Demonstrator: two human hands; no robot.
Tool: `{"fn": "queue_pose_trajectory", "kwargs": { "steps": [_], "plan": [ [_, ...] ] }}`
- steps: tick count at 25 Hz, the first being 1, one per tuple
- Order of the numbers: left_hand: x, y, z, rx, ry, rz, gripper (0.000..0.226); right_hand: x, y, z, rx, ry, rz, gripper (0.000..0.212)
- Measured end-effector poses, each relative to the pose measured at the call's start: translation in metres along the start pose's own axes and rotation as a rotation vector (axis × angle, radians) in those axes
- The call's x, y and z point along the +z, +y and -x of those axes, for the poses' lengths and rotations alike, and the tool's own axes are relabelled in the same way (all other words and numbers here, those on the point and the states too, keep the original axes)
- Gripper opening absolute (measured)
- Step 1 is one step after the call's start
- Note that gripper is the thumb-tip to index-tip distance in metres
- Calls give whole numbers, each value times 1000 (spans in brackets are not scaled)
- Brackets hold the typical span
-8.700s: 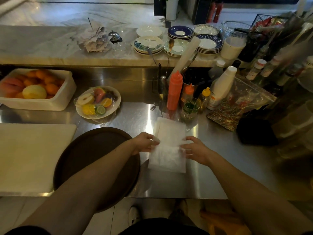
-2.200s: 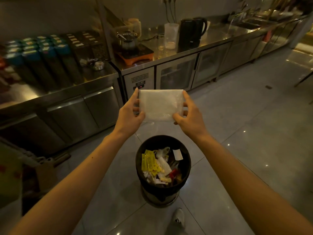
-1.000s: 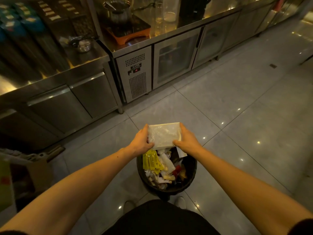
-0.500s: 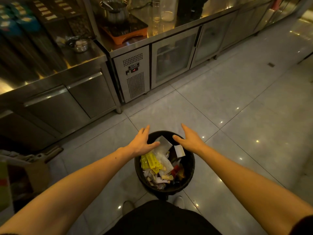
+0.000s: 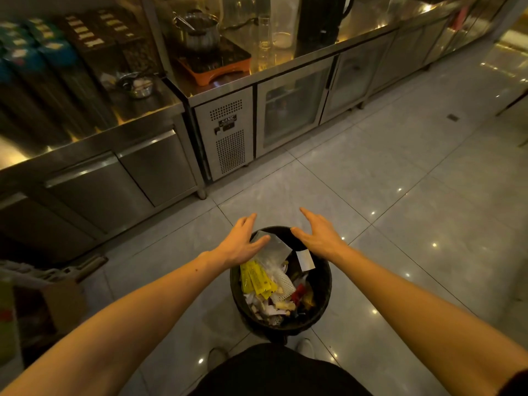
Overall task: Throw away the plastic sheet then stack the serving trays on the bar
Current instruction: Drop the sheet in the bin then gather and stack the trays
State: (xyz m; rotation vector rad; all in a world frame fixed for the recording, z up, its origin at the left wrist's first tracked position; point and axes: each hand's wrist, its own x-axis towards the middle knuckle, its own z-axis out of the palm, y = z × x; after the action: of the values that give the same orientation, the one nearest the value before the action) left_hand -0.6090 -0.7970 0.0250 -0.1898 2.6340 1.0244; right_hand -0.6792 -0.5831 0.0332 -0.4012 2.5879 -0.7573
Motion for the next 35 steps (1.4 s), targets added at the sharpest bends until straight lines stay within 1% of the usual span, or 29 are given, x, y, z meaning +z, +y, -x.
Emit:
{"fn": "queue_pose_trajectory", "kwargs": {
  "steps": [4, 7, 10, 13, 16, 20, 24, 28, 29, 31, 32, 35],
  "plan": [
    [-17, -2, 9, 107, 71, -16, 74, -1, -18, 5, 16, 77, 45, 73],
    [-32, -1, 13, 247, 187, -102, 65, -4, -37, 11, 17, 198, 171, 70],
    [-44, 2, 14, 389, 261, -142, 54, -2, -51, 21, 14, 299, 281, 64],
    [-48, 9, 14, 498, 274, -209, 49, -7, -59, 39, 42, 376, 334, 63],
    [-51, 25, 16, 564, 276, -277, 51, -18, -59, 67, 71, 458, 368, 63],
    [-44, 68, 24, 633, 286, -319, 55, -45, -46, 113, 115, 556, 404, 63],
    [1, 148, 45, 781, 249, -343, 53, -76, -4, 187, 197, 686, 432, 59],
    [81, 248, 89, 998, 162, -356, 51, -103, 66, 299, 377, 833, 418, 54],
    [89, 258, 93, 1028, 152, -369, 51, -105, 74, 311, 406, 848, 406, 53],
    [150, 317, 129, 1191, 88, -405, 50, -109, 118, 394, 564, 931, 372, 53],
    [162, 329, 136, 1217, 84, -408, 50, -109, 127, 411, 585, 948, 362, 53],
    [251, 396, 201, 1416, -72, -405, 49, -91, 176, 531, 792, 1040, 359, 51]
  ]
}}
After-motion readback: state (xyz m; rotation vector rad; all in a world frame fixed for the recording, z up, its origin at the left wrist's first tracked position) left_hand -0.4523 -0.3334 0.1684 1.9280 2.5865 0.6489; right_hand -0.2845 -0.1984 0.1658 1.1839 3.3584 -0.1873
